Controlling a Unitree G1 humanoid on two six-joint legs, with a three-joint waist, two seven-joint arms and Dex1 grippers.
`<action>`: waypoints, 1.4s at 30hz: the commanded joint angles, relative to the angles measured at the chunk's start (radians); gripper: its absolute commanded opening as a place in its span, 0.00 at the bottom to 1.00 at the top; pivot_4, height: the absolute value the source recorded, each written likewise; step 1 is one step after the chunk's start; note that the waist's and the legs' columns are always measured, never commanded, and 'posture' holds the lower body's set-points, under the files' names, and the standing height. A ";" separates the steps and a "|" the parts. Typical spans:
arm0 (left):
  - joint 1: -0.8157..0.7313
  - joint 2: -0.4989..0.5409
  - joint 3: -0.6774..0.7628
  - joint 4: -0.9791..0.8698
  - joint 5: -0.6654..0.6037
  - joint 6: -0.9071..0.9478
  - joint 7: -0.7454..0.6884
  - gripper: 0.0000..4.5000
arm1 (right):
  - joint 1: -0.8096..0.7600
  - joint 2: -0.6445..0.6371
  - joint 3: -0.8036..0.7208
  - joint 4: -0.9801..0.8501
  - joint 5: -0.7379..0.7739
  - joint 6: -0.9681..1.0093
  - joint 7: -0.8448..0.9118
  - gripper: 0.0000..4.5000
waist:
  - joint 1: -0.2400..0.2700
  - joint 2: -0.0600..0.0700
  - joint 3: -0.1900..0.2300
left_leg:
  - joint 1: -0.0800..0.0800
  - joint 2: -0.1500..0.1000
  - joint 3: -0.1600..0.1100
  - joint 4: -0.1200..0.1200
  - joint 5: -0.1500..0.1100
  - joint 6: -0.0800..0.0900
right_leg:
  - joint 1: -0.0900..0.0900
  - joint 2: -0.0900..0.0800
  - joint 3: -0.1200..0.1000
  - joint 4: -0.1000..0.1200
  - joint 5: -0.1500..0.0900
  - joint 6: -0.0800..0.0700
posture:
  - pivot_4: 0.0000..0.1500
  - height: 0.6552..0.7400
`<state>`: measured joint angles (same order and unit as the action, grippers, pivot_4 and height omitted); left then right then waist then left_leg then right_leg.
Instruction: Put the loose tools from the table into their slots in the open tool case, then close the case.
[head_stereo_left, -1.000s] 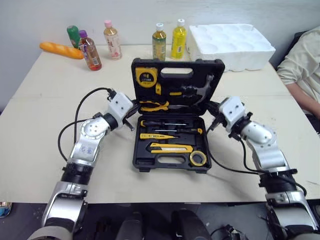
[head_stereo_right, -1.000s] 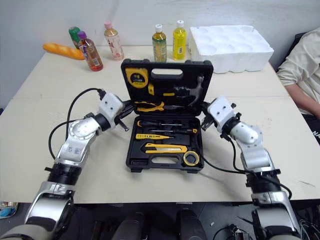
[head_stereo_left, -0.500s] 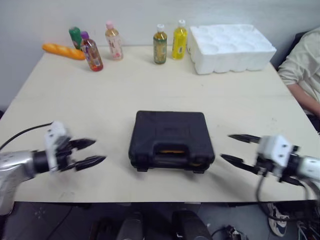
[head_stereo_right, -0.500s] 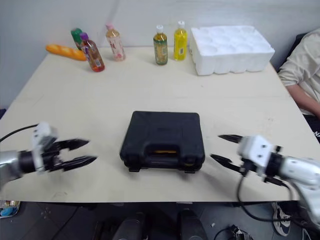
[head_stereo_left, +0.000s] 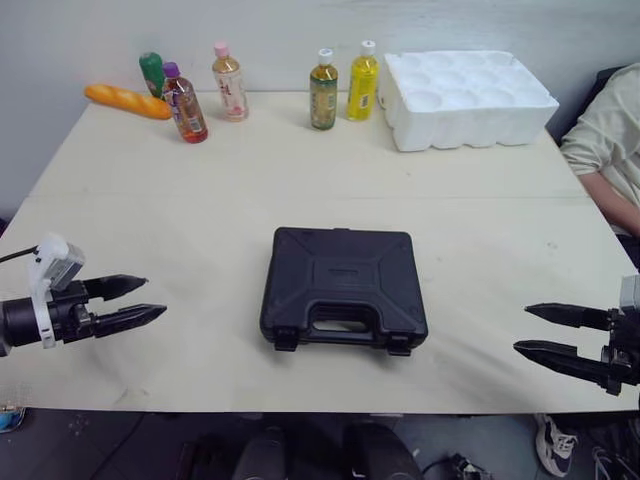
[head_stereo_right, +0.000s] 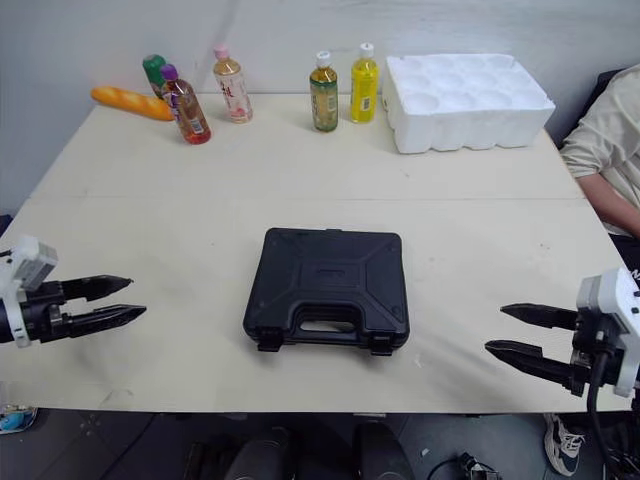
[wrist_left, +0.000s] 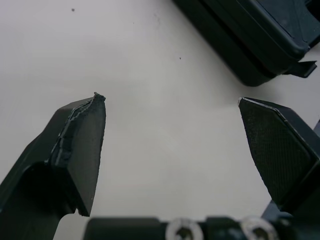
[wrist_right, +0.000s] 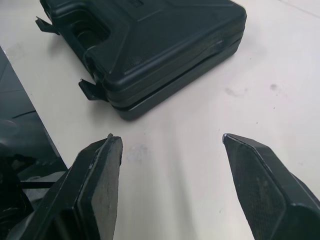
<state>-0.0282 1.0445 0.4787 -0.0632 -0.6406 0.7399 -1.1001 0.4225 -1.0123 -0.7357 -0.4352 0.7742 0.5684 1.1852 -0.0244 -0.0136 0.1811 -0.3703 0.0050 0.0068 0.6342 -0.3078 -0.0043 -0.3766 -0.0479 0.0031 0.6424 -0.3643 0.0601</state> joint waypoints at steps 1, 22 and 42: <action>-0.078 -0.023 -0.044 0.016 0.016 -0.037 0.024 0.99 | 0.024 0.018 -0.004 -0.056 0.019 0.011 0.034 0.74 | -0.001 0.000 0.000 | 0.000 0.000 0.000 0.001 0.000 0.000 | 0.000 0.000 0.000 0.001 0.000 0.000 | 1.00 1.00; -1.008 -0.550 -0.563 0.952 0.515 -0.507 0.239 0.02 | -0.358 0.097 0.655 0.033 -0.240 -0.082 -0.019 0.00 | 0.001 -0.012 0.006 | -0.002 -0.002 0.002 0.021 0.006 -0.003 | 0.000 0.002 0.003 0.013 0.003 0.006 | 1.00 1.00; -0.816 -0.514 -0.591 0.663 0.534 -0.499 -0.002 0.02 | -0.647 0.150 0.749 0.361 -0.436 -0.241 -0.048 0.00 | -0.001 -0.013 0.006 | -0.004 -0.002 0.002 0.024 0.006 -0.004 | -0.002 0.001 0.003 0.016 0.003 0.006 | 1.00 1.00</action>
<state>-0.8672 0.5189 -0.0994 0.7138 -0.0772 0.2010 -1.0516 -0.1992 -0.8511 0.0367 -0.0939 0.3646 0.3744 1.1475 -0.0255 -0.0263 0.1871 -0.3742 0.0029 0.0089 0.6585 -0.3019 -0.0081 -0.3781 -0.0468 0.0060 0.6588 -0.3612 0.0659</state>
